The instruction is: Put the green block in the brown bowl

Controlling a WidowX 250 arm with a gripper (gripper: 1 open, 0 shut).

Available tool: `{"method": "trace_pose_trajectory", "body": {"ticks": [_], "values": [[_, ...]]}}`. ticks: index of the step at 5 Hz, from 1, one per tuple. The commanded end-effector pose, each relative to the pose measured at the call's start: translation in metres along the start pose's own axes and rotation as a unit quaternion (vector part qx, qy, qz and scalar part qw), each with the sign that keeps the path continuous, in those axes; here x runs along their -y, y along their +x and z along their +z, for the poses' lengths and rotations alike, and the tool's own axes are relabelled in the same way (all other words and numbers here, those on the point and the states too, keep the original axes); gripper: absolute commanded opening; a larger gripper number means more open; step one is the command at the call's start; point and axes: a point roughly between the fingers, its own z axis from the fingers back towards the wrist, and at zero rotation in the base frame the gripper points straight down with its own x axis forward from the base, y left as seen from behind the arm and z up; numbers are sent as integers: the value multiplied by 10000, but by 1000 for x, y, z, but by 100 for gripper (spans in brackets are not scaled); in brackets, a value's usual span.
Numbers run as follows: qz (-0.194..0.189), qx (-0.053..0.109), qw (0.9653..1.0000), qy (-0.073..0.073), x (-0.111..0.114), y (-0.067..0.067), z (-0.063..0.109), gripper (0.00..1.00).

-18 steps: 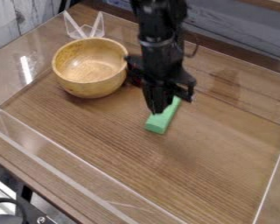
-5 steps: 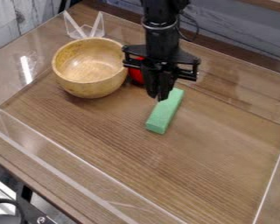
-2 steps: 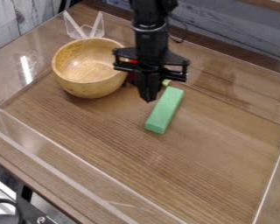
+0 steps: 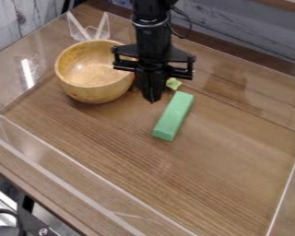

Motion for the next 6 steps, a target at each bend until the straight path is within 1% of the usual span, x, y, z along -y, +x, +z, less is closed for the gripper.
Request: {"method": "trace_pose_trajectory", "body": {"ticks": [1, 3, 5, 6], "values": [[-255, 157, 9995, -34, -1, 2, -7, 100], [-524, 68, 9986, 18, 4, -1, -26, 100], [-308, 17, 9995, 74, -1, 2, -48, 100], [-541, -4, 9985, 86, 3, 2, -52, 0]]}}
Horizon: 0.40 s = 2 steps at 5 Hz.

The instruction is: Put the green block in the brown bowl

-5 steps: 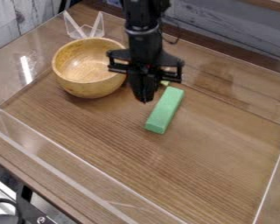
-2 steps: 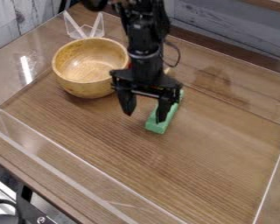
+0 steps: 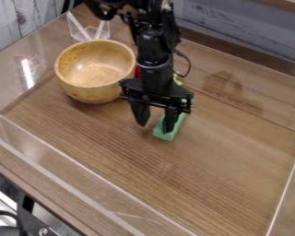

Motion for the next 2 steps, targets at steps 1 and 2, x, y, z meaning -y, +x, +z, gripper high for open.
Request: {"method": "trace_pose_trajectory", "body": {"ticks": [1, 2], "values": [[-288, 91, 9995, 34, 5, 3, 3, 0], [-305, 16, 9995, 13, 4, -2, 9, 100]]}}
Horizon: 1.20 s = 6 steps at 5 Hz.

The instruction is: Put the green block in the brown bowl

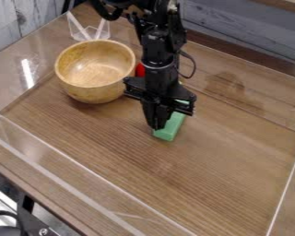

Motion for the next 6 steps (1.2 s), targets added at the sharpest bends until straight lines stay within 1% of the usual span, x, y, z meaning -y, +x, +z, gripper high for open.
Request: {"method": "trace_pose_trajectory", "body": {"ticks": [1, 2, 3, 4, 5, 6], "values": [[-46, 57, 10000, -53, 0, -3, 13, 100], [-84, 65, 9999, -51, 1, -6, 16, 0], [-127, 75, 9999, -37, -3, -1, 7, 0], [-146, 61, 9999, -56, -6, 4, 3, 100], [-68, 17, 9999, -93, 4, 4, 2, 100], [-60, 41, 9999, -87, 17, 5, -2, 0]]}}
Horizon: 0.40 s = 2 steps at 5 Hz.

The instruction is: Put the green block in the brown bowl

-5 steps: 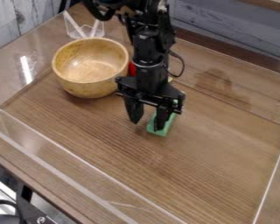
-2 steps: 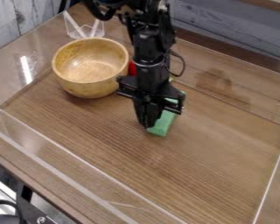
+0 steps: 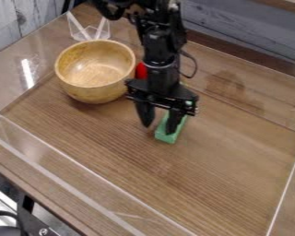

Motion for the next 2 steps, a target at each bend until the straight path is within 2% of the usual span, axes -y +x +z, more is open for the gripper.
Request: {"method": "trace_pose_trajectory", "body": {"ticks": [1, 2], "values": [[-80, 23, 10000, 21, 8, 6, 4, 0], [-104, 5, 9999, -6, 11, 8, 12, 100]]}}
